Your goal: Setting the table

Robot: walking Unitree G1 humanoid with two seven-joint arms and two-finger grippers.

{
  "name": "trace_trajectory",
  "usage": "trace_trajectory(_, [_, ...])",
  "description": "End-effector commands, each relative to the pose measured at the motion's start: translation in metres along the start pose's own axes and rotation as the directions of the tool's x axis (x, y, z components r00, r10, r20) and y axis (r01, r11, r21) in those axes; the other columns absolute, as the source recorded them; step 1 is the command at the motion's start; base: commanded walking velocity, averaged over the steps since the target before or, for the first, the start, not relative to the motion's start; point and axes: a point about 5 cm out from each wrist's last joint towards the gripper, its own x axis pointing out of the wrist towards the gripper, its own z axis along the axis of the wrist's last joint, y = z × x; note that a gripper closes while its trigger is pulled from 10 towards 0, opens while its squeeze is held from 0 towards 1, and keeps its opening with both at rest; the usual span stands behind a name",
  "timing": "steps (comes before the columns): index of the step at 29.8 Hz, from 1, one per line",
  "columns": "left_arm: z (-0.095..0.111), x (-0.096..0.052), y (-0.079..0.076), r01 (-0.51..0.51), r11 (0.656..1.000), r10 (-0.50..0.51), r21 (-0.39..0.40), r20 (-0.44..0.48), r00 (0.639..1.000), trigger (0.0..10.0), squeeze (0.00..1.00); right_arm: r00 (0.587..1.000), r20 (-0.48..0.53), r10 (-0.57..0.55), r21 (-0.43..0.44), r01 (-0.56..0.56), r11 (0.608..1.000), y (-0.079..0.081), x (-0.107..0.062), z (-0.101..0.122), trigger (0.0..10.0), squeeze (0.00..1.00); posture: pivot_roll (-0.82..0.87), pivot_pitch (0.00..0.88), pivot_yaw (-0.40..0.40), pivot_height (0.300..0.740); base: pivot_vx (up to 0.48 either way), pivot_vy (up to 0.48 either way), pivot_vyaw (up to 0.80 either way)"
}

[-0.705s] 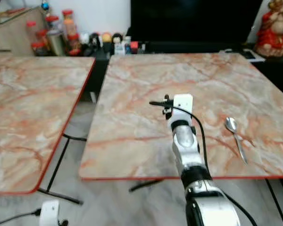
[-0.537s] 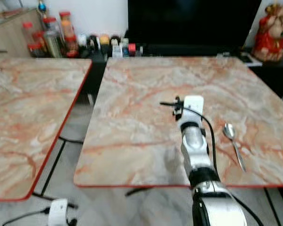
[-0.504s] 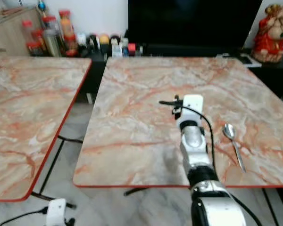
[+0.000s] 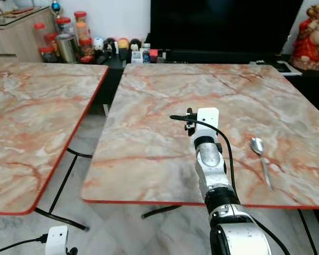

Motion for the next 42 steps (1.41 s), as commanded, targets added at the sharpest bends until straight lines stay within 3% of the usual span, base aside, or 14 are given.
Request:
trace_trajectory(1, [-0.003, -0.001, 0.003, -0.007, 1.0, 0.007, 0.011, -0.011, 1.0, 10.0, 0.0, 1.0, 0.011, 0.007, 0.005, -0.007, 1.0, 0.004, 0.002, 0.004, 10.0, 0.0, 0.06, 0.0, -0.027, 0.728, 0.0, -0.48, 0.0])
trace_trajectory(9, [-0.004, -0.001, 0.006, -0.014, 1.0, 0.014, 0.008, -0.017, 1.0, 10.0, 0.0, 1.0, -0.003, 0.006, -0.002, -0.006, 1.0, 0.004, 0.002, 0.002, 10.0, 0.0, 0.06, 0.0, -0.027, 0.728, 0.0, -0.48, 0.0])
trace_trajectory(16, [-0.006, -0.001, 0.007, -0.015, 1.0, 0.015, -0.006, -0.028, 0.999, 10.0, 0.0, 0.998, -0.067, -0.016, -0.013, 0.016, 1.0, 0.002, -0.002, -0.009, 10.0, 0.0, 0.06, 0.0, -0.027, 0.728, 0.0, 0.0, 0.0])
trace_trajectory(18, [-0.007, -0.001, 0.007, -0.015, 1.0, 0.015, -0.007, -0.031, 0.999, 10.0, 0.0, 0.993, -0.111, -0.041, -0.023, 0.039, 0.999, -0.001, -0.004, -0.015, 10.0, 0.0, 0.06, 0.0, -0.027, 0.728, 0.0, 0.0, 0.0])
trace_trajectory(23, [-0.007, -0.001, 0.007, -0.014, 1.0, 0.014, -0.006, -0.036, 0.999, 10.0, 0.0, 0.976, -0.215, -0.038, 0.053, 0.05, 0.997, 0.0, -0.01, -0.032, 10.0, 0.0, 0.06, 0.0, -0.024, 0.728, 0.0, 0.0, 0.0])
trace_trajectory(25, [-0.006, -0.001, 0.007, -0.015, 1.0, 0.015, -0.008, -0.035, 0.999, 10.0, 0.0, 0.966, -0.257, -0.036, 0.033, 0.045, 0.998, 0.002, -0.013, -0.04, 10.0, 0.0, 0.06, 0.0, -0.029, 0.728, 0.0, 0.0, 0.0])
trace_trajectory(26, [-0.004, 0.0, 0.007, -0.016, 1.0, 0.015, -0.011, -0.031, 0.999, 10.0, 0.0, 0.958, -0.286, -0.032, 0.065, 0.053, 0.997, 0.003, -0.015, -0.044, 10.0, 0.85, 0.07, 0.0, -0.03, 0.728, 0.0, 0.0, 0.0])
trace_trajectory(27, [-0.003, 0.0, 0.007, -0.016, 1.0, 0.016, -0.012, -0.03, 0.999, 10.0, 0.0, 0.956, -0.293, -0.031, 0.075, 0.055, 0.996, 0.003, -0.015, -0.045, 10.0, 0.85, 0.07, 0.0, -0.03, 0.728, 0.0, 0.0, 0.0])
trace_trajectory(28, [-0.003, 0.0, 0.007, -0.016, 1.0, 0.016, -0.013, -0.028, 0.999, 10.0, 0.0, 0.95, -0.312, -0.025, 0.086, 0.054, 0.995, 0.004, -0.015, -0.047, 10.0, 1.0, 0.07, 0.0, -0.03, 0.728, 0.0, 0.0, 0.0])
trace_trajectory(41, [-0.002, 0.0, 0.01, -0.024, 0.999, 0.024, -0.021, -0.02, 1.0, 10.0, 0.0, 0.95, -0.309, 0.036, 0.149, 0.011, 0.989, 0.012, -0.008, -0.038, 10.0, 1.0, 0.07, 0.0, -0.025, 0.728, 0.0, 0.0, 0.0])
trace_trajectory(42, [-0.002, 0.0, 0.01, -0.028, 0.999, 0.027, -0.028, -0.021, 0.999, 10.0, 0.0, 0.95, -0.311, 0.034, 0.147, 0.012, 0.989, 0.012, -0.007, -0.037, 10.0, 0.39, 0.07, 0.0, -0.025, 0.728, 0.0, 0.0, 0.0])
